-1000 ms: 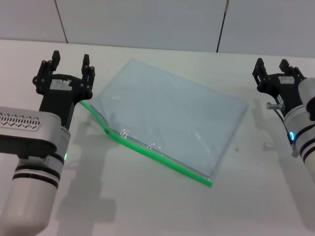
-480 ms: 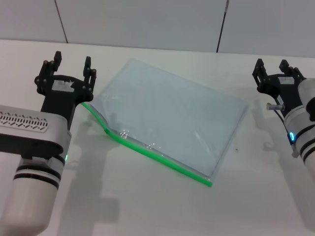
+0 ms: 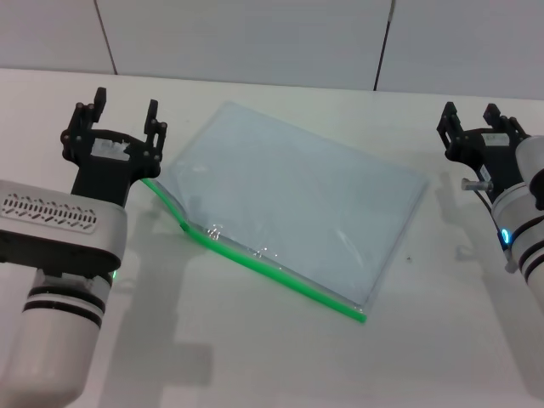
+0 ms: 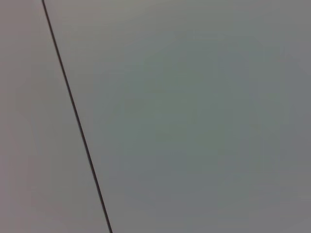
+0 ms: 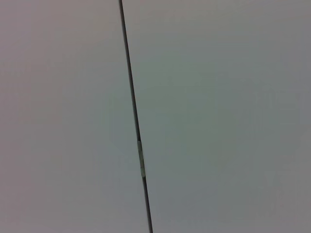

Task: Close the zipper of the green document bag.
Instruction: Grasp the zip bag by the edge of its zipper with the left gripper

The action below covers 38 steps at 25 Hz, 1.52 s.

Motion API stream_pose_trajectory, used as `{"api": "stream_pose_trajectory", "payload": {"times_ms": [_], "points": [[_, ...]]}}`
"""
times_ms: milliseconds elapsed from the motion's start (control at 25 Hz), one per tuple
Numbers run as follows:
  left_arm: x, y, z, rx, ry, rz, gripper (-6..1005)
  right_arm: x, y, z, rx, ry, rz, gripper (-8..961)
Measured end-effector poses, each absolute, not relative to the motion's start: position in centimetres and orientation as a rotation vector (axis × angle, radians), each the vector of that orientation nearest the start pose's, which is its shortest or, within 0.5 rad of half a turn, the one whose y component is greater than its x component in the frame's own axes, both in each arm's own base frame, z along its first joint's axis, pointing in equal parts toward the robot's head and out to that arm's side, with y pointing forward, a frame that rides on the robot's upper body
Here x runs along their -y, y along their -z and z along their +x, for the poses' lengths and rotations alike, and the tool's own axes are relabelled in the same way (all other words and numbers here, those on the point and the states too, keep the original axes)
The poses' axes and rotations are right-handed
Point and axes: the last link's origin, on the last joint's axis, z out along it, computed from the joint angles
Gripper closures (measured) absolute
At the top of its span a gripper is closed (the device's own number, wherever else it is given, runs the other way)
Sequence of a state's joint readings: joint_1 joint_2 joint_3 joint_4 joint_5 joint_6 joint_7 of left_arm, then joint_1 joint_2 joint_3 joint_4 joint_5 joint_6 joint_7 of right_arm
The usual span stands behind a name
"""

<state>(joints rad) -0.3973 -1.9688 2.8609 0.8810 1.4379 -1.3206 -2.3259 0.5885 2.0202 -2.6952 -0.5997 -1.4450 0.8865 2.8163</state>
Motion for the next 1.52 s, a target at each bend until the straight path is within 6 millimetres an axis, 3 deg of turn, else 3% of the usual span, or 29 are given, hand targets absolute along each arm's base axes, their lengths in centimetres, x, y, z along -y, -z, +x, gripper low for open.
{"api": "stream_pose_trajectory", "payload": {"times_ms": [320,760,960,1200,1520], "points": [[-29.9,5.4,-24.5,0.267,0.395,-1.556,386,-37.3,6.8,25.6,-0.753,-0.614,-1.622,354],[-29.9,6.4,-24.6,0.318,0.378,-1.622,386,-37.2,6.8,25.8,-0.757,-0.611,-1.619,356],[-29.9,5.6,-24.1,0.375,0.392,-1.645,387,-37.2,6.8,25.8,-0.757,-0.61,-1.619,357],[-29.4,5.0,-22.8,0.309,0.342,-1.687,387,-37.2,6.7,25.9,-0.757,-0.609,-1.618,358],[-29.0,4.8,-21.8,0.396,0.359,-1.793,387,-37.2,6.6,26.1,-0.755,-0.602,-1.616,360]]}}
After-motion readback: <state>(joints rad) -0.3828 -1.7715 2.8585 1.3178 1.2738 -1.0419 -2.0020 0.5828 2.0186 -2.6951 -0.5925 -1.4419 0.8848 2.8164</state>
